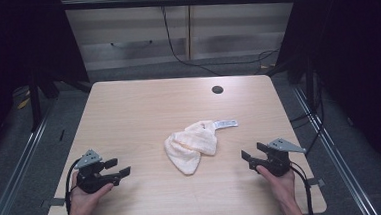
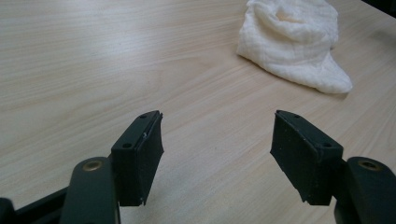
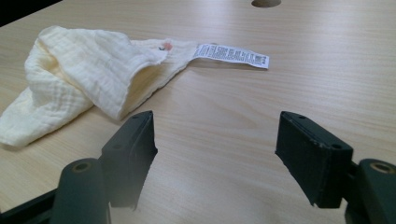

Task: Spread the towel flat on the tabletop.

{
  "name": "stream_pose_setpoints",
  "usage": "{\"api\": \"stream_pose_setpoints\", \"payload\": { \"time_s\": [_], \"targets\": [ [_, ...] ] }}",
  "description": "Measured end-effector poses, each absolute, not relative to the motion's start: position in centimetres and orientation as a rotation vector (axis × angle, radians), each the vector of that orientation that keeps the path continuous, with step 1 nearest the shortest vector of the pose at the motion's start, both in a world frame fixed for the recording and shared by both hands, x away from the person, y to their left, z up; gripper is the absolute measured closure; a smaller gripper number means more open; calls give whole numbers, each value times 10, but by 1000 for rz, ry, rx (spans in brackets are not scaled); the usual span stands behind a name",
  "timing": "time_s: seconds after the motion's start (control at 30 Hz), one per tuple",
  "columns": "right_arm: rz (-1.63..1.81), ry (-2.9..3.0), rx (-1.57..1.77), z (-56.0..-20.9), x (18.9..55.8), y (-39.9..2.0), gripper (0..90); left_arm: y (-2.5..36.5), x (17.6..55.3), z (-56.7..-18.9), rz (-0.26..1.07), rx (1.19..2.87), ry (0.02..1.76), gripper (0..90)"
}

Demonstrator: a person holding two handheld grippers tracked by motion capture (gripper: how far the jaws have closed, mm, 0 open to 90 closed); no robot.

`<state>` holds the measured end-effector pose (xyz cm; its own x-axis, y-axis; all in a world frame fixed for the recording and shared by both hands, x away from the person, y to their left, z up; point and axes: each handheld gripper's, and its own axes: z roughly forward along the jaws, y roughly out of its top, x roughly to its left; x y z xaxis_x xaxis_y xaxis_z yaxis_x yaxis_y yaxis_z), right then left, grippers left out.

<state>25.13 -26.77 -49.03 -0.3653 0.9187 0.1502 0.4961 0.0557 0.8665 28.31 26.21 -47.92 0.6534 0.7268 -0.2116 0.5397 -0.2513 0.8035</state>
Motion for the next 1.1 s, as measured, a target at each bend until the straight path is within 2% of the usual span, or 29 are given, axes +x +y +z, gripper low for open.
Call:
{"api": "stream_pose_setpoints", "payload": {
  "time_s": [0.03,0.13,0.43,0.8,0.93,1.1],
  "targets": [
    [1255,1893,1412,-490,251,-268,286,262,283,-479,250,1931,994,379],
    [1227,1937,1450,-492,252,-271,308,260,285,-480,246,1936,991,398],
    [1286,1981,1439,-489,248,-268,339,252,285,-481,221,1961,969,369],
    [1341,2110,1323,-472,258,-233,361,247,288,-478,242,1972,980,355],
    [1341,2150,1314,-474,262,-227,356,232,303,-462,235,1969,917,370],
    [1348,2161,1308,-474,261,-227,352,193,330,-446,203,2008,820,405]
  ]
}}
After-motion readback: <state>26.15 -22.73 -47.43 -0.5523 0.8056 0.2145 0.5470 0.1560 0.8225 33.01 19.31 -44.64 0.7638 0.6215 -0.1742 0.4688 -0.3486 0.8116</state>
